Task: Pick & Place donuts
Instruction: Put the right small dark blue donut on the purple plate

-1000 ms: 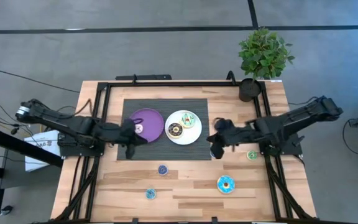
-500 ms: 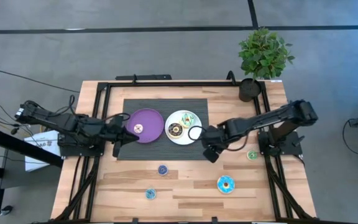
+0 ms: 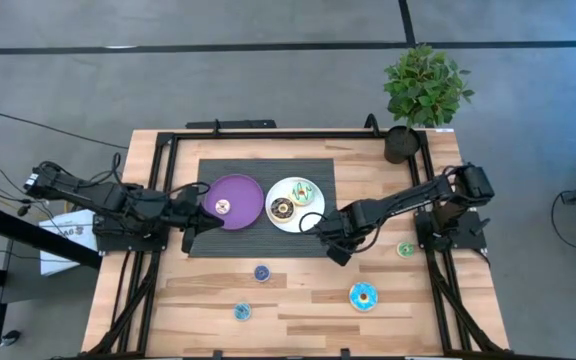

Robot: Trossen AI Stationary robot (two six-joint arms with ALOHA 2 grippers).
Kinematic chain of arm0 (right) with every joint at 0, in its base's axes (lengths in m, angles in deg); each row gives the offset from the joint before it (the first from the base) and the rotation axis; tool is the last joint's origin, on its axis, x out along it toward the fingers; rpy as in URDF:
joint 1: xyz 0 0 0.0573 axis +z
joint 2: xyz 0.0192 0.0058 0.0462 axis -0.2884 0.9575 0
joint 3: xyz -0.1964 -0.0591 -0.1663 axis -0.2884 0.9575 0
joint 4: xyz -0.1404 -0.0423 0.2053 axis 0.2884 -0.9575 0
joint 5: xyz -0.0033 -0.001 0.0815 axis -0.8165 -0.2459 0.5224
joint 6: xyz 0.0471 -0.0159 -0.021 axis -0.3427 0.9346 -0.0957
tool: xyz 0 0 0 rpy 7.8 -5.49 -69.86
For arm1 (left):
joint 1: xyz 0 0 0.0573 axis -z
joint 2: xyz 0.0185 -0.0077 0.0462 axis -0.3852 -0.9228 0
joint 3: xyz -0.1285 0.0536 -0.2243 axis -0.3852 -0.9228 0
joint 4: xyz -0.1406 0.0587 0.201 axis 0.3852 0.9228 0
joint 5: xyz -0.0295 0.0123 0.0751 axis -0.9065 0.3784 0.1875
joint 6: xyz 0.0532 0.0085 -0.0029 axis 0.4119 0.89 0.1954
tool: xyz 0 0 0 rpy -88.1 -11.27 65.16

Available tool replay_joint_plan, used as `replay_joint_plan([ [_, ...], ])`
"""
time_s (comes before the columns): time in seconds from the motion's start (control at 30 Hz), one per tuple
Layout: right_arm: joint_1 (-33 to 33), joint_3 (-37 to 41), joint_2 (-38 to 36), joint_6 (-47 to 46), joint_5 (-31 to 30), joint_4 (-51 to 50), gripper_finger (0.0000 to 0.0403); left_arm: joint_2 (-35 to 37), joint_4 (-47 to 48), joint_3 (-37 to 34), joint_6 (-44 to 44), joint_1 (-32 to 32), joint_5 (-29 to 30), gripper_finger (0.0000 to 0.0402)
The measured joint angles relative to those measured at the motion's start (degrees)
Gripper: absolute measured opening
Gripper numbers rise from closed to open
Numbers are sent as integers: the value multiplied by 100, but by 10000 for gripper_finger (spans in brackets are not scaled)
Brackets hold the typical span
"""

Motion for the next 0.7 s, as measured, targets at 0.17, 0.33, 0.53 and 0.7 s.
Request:
replay_joint_plan([
  [0.17, 1, 46, -74, -2, -115, 109, 154, 1, -15, 0, -58, 0, 85, 0],
  [0.33, -37, 46, -53, 6, -128, 222, 184, -1, -61, 0, -145, 0, 248, 0],
  [0.53, -38, 46, -46, 124, -139, 217, 217, -1, -57, 0, -175, 0, 290, 0],
  [0.7, -65, 134, -46, 380, -248, 314, 223, -1, -52, 0, -245, 0, 292, 0],
])
